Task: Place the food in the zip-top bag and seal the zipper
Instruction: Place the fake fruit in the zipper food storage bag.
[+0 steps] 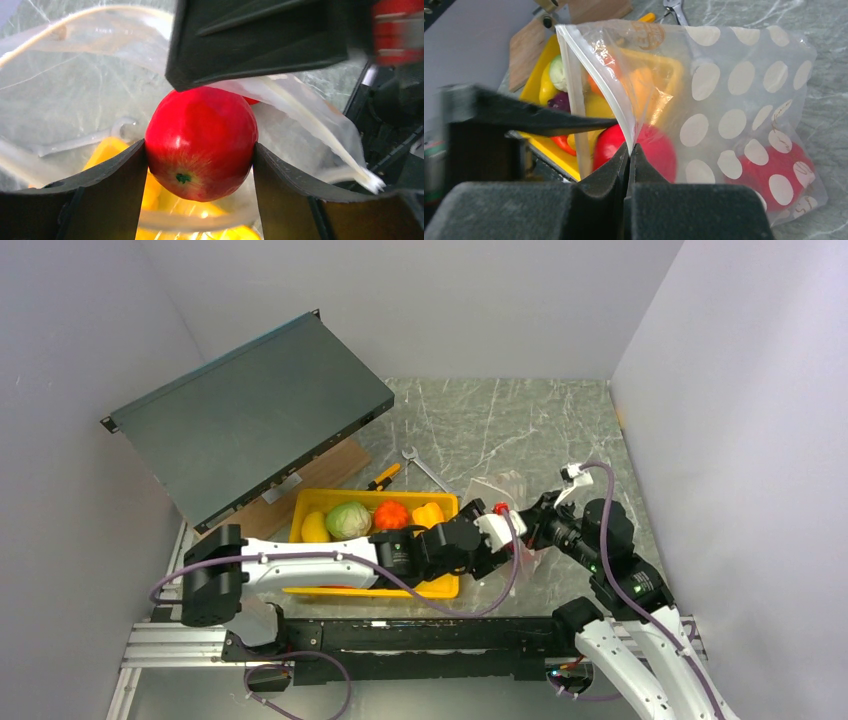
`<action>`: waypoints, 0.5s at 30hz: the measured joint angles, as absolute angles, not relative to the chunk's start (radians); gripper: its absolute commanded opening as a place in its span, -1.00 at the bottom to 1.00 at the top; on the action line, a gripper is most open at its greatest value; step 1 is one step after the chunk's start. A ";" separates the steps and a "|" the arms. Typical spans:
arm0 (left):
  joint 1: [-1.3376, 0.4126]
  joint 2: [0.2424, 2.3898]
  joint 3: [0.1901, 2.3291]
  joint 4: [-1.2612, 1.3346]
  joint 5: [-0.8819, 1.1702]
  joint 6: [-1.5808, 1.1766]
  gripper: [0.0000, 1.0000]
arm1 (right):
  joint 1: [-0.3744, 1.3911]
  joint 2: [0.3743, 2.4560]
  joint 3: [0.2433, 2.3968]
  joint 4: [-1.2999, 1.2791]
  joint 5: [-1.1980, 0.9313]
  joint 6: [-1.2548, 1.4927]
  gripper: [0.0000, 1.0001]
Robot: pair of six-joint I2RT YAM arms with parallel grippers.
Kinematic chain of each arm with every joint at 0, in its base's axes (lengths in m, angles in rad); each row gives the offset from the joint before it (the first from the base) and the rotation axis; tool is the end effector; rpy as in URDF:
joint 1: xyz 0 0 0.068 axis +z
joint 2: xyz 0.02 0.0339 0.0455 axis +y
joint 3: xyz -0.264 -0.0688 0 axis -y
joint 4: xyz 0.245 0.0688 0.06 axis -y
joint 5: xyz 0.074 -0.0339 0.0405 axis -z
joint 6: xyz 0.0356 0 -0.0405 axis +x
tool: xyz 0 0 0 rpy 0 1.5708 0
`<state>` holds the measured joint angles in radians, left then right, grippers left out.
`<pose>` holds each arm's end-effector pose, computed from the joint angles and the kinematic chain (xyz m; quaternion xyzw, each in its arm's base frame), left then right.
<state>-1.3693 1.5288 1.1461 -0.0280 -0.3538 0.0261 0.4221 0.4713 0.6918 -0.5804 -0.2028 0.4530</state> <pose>0.0835 -0.3474 0.2986 0.4551 0.6929 -0.2205 0.5139 0.0998 0.0527 0.3072 -0.0450 0.8188 0.3153 0.4776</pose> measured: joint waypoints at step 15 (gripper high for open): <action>-1.295 1.635 1.219 0.003 -0.320 -0.101 0.02 | 0.422 0.437 0.692 -0.564 -0.268 0.456 -1.00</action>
